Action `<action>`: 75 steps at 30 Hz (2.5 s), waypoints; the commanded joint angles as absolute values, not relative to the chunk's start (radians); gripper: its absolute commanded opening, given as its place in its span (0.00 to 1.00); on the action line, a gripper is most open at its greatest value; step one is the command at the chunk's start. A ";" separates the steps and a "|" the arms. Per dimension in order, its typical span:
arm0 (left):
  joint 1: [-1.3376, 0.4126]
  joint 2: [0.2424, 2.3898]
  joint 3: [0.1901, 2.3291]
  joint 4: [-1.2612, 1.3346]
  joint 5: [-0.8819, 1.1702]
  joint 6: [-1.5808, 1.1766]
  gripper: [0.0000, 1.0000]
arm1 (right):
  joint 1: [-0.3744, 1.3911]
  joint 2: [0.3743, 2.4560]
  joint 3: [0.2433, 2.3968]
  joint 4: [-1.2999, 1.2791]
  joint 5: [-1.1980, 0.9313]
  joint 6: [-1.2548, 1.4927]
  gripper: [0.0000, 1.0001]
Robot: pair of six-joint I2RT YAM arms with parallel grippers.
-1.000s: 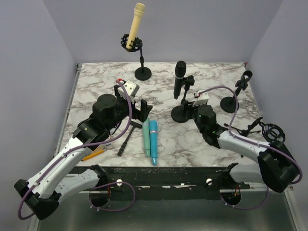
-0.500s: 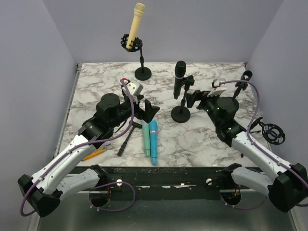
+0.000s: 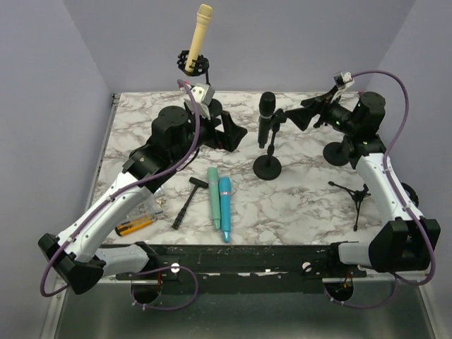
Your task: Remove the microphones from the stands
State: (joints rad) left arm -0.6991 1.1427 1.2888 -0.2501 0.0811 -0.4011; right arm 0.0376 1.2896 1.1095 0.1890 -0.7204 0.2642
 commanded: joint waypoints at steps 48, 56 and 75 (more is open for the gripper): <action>-0.821 1.699 1.938 -0.463 0.071 -0.056 0.40 | 0.071 1.441 1.226 0.144 -1.231 0.113 0.98; -0.779 1.732 2.053 -0.586 0.244 0.121 0.21 | 0.099 1.435 1.199 0.116 -1.148 0.037 0.95; -0.726 1.783 2.113 -0.596 0.340 0.084 0.06 | 0.178 1.477 1.183 0.131 -1.096 -0.026 0.25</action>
